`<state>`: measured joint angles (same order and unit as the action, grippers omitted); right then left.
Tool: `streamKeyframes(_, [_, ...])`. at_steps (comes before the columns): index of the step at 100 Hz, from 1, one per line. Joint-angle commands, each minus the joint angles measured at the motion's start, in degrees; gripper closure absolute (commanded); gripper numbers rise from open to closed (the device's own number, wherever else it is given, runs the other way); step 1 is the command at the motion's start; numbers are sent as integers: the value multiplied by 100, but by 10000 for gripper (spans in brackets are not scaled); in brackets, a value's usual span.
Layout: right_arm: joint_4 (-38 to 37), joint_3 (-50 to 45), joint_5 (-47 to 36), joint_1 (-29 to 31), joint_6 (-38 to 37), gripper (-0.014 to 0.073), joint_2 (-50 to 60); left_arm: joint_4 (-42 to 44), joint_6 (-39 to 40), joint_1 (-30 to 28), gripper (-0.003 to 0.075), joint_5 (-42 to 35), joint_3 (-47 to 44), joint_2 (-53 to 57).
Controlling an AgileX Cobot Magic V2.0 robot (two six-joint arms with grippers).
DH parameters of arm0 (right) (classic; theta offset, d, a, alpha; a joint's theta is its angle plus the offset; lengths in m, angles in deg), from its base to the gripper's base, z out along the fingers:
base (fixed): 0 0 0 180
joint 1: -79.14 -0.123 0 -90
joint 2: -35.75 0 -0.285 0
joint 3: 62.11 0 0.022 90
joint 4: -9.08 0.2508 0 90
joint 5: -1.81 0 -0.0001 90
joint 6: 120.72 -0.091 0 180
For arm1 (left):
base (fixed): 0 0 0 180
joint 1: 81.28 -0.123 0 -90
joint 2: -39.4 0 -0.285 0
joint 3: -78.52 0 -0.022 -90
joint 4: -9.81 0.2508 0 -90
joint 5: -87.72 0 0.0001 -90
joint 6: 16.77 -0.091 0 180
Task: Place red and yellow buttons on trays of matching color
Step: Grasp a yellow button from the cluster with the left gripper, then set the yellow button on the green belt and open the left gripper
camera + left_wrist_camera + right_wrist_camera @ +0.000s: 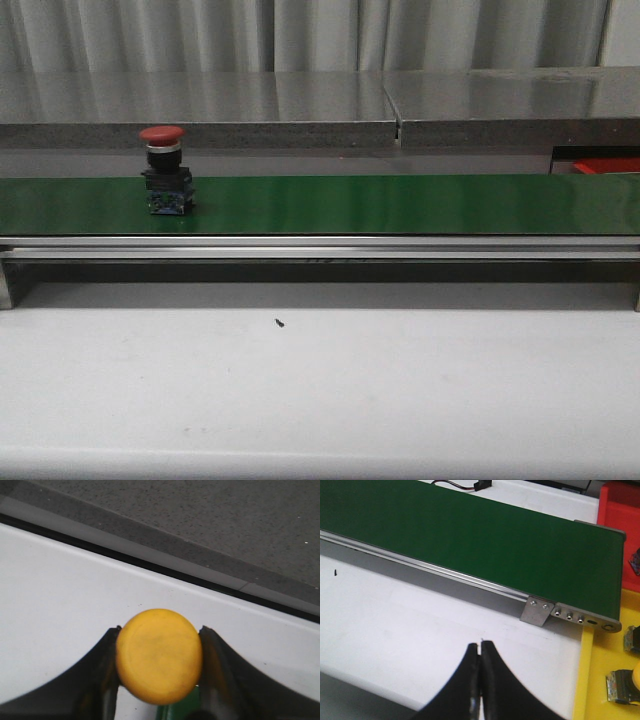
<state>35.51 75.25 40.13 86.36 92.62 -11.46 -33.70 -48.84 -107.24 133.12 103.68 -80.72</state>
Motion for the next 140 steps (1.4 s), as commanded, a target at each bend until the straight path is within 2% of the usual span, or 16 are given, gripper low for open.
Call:
streamKeyframes(1, [110,153,-280,-14,37,659,15,-299,4,84,739,-143,-216,757])
streamKeyframes(25, [110,153,-280,-14,37,659,15,-891,-912,377,739,-746,-2000,1866])
streamKeyframes(45, [110,153,-280,-14,37,659,15,-1152,-1090,716,739,-1073,-3005,2085])
streamKeyframes(63, [110,153,-280,-14,37,659,15,-1260,-1643,1001,739,-1482,-3367,1974])
streamKeyframes(81, [110,153,-280,-14,37,659,15,-1322,-1642,1214,739,-1861,-3391,1727])
streamKeyframes(108, [110,153,-280,-14,37,659,15,-1530,-1666,1244,724,-1823,-3391,1316])
streamKeyframes(115, [110,153,-275,-14,37,659,15,-1607,-1829,1244,650,-1795,-3391,1316])
streamKeyframes(119, [110,153,-275,-14,37,659,15,-1667,-1939,1244,575,-1731,-3379,1316])
streamKeyframes(122, [110,153,-275,-14,37,659,15,-1709,-1953,1244,514,-1667,-3366,1326])
streamKeyframes(134, [110,153,-275,-14,37,659,15,-1962,-1953,1244,183,-1452,-3366,1349])
streamKeyframes(140, [110,153,-275,-14,37,659,15,-2024,-1953,1244,74,-1372,-3366,1391])
